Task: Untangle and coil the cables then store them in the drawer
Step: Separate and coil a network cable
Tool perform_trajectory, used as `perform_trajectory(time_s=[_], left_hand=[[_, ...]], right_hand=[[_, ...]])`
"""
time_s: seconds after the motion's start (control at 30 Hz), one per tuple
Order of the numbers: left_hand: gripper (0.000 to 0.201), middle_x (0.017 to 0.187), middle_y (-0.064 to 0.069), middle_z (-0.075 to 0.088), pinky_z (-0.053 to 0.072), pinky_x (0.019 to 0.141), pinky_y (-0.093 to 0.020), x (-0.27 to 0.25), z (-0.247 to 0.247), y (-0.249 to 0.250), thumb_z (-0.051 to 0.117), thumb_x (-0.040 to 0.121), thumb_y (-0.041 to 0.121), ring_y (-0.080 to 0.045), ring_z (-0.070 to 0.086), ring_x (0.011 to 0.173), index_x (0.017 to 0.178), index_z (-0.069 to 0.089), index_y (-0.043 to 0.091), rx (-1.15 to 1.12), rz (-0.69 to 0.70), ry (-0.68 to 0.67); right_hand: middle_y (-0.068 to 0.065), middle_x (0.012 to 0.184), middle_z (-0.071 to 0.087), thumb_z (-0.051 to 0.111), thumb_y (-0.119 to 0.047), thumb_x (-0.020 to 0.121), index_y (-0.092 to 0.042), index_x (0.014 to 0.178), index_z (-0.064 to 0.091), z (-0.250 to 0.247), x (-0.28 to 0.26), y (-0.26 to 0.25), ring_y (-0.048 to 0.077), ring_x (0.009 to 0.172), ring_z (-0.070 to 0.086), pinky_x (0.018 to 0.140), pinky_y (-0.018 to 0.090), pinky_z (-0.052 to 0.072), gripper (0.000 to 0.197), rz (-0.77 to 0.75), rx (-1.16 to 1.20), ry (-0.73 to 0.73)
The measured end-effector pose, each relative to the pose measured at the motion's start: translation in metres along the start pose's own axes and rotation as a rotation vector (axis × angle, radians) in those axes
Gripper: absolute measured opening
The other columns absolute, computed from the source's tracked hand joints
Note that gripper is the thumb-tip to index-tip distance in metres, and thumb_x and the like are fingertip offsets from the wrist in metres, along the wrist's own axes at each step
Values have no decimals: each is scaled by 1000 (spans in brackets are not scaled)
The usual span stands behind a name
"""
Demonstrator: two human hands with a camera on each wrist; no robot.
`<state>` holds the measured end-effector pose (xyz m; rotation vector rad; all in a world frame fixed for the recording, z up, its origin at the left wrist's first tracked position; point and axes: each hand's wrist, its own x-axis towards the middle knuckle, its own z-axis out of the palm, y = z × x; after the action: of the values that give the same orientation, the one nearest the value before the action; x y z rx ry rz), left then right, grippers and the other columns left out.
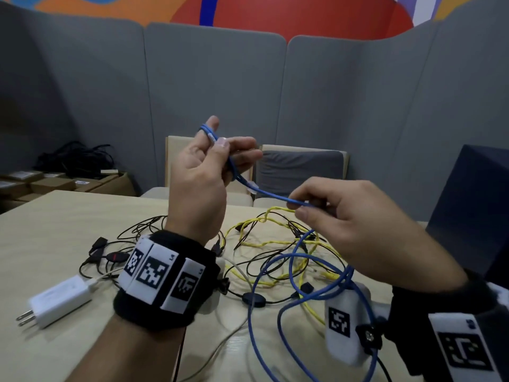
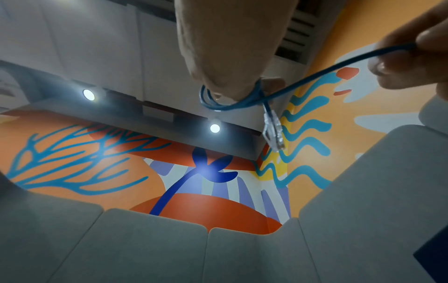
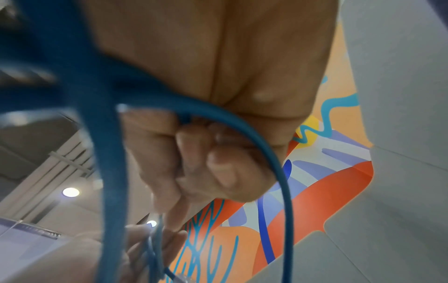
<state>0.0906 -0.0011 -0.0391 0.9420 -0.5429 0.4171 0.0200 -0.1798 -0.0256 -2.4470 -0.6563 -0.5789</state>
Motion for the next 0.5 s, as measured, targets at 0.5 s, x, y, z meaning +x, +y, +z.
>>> perform_trajectory(time_s=[0.5], left_hand=[[28, 54, 2, 43, 39, 59, -33, -18, 4, 9, 40, 92, 20, -10, 37, 50, 99, 62, 3, 373, -337, -702]], right_hand=[[-10, 68, 61, 66, -29, 84, -16, 78, 67, -2, 4, 5, 11, 63, 53, 55, 21, 39, 15, -147, -41, 458]])
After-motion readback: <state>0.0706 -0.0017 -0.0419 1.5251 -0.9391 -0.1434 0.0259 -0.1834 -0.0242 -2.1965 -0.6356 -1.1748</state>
